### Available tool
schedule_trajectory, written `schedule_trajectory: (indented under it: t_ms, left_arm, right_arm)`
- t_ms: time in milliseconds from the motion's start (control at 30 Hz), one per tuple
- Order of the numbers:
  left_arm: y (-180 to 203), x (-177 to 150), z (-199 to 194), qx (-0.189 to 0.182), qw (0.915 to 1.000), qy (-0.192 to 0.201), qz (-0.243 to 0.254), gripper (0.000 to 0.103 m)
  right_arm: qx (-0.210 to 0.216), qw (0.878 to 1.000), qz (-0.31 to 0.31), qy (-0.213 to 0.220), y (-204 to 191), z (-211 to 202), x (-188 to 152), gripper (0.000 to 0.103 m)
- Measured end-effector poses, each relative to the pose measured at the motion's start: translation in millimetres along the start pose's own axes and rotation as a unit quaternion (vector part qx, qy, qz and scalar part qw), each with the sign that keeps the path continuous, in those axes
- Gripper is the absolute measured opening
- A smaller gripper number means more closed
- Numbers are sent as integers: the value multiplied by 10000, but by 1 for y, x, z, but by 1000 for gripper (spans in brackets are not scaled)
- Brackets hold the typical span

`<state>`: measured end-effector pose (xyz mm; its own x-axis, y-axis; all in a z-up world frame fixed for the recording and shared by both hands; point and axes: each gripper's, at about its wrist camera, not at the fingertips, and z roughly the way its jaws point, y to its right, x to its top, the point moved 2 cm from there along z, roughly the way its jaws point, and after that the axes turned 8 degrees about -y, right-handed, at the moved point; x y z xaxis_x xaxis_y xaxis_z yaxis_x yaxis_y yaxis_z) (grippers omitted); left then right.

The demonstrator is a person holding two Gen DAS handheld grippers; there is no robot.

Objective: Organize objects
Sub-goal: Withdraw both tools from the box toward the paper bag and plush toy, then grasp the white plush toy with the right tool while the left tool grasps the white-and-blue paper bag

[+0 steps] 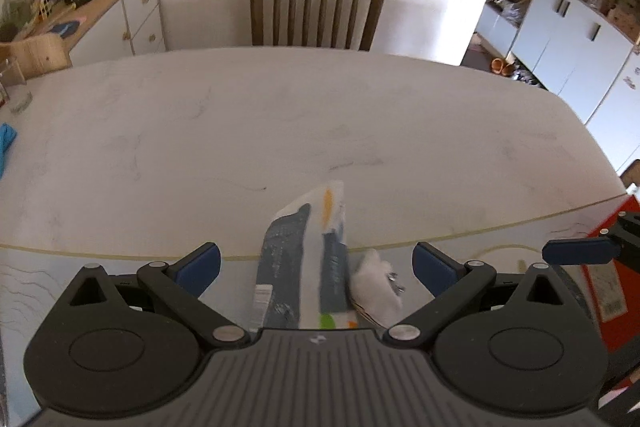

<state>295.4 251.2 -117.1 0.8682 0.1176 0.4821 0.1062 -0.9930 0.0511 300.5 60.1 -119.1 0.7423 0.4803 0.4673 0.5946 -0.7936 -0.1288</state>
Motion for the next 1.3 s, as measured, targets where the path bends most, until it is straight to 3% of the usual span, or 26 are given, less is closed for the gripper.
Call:
schedule_trajectory:
  t_ms: [367, 700, 833, 900, 1067, 1133, 1300]
  left_arm:
    - [-17, -3, 34, 125, 9990, -324, -271, 103]
    - [-24, -7, 42, 130, 9986, -301, -416, 101]
    - [-30, -8, 43, 61, 9979, -343, -550, 89]
    - [-28, -9, 42, 132, 9983, -336, -447, 84]
    - [-25, -8, 38, 27, 9990, -305, -318, 51]
    - [-24, -8, 36, 37, 9990, -317, -306, 45]
    - [-23, -10, 28, 123, 9992, -239, -281, 42]
  right_arm:
    - [234, 9987, -305, -331, -12, 52, 17, 78]
    - [431, 9972, -375, -474, -21, 78, 28, 70]
    - [441, 9968, -472, -469, -27, 82, 29, 64]
    - [478, 9968, -455, -451, -30, 83, 31, 56]
    - [413, 9967, -520, -473, -36, 84, 33, 46]
    - [371, 9968, -547, -459, -38, 83, 33, 42]
    - [233, 9974, -555, -387, -41, 77, 30, 39]
